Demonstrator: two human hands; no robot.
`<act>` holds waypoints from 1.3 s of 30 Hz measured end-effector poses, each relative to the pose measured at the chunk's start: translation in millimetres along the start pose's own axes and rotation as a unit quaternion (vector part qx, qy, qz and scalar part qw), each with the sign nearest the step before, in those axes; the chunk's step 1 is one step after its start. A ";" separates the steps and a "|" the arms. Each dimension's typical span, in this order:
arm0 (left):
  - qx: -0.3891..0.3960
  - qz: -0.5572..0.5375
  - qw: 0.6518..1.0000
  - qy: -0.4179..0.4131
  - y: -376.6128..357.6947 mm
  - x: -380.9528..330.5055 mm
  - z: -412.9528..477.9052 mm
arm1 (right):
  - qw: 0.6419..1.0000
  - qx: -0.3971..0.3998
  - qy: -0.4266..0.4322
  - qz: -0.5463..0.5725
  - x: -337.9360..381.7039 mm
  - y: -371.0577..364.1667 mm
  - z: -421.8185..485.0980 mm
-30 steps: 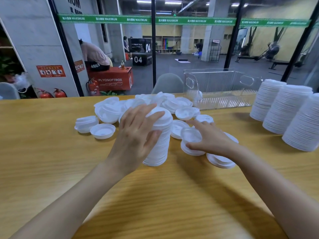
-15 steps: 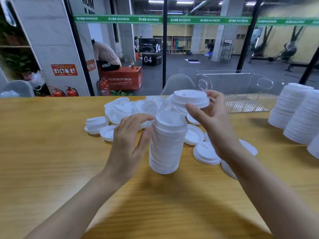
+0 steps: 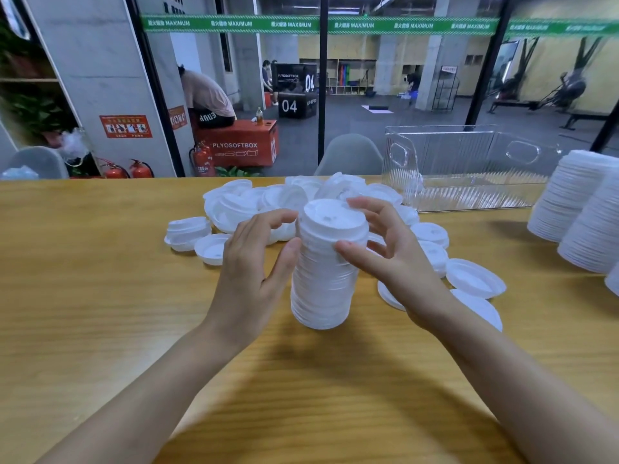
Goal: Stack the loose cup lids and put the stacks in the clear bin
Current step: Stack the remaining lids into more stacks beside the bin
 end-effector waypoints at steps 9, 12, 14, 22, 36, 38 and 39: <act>0.035 -0.080 0.992 0.094 -4.1 8.5 -0.7 | 0.999 0.002 0.016 -0.039 3.0 -1.8 0.2; 0.044 -0.111 0.987 0.109 -5.2 10.3 -0.3 | 1.000 0.014 0.005 -0.020 -0.4 2.5 -1.3; 0.048 -0.131 0.983 0.116 -5.7 9.7 0.2 | 1.000 0.021 -0.004 -0.010 -2.7 6.9 -1.8; 0.062 -0.164 0.975 0.136 -7.7 8.6 0.3 | 1.000 -0.008 -0.001 0.001 -4.1 -1.2 2.0; 0.070 -0.155 0.975 0.143 -6.9 7.1 0.7 | 0.988 -0.046 -0.004 -0.150 -29.8 50.5 -11.3; 0.070 -0.153 0.976 0.140 -7.7 7.0 0.5 | 0.969 -0.024 -0.034 -0.242 -54.4 58.0 -21.0; 0.070 -0.152 0.976 0.140 -8.1 6.9 0.4 | 0.955 -0.006 -0.062 -0.290 -66.2 59.9 -25.9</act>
Point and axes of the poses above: each hand's wrist, its own z-axis towards the middle knuckle, its own y-axis out of the back of the hand, x = y × z, the point moved 5 cm from there along z, towards the middle knuckle, and after that the axes turned 8 degrees about -z, right-handed, at the moved point
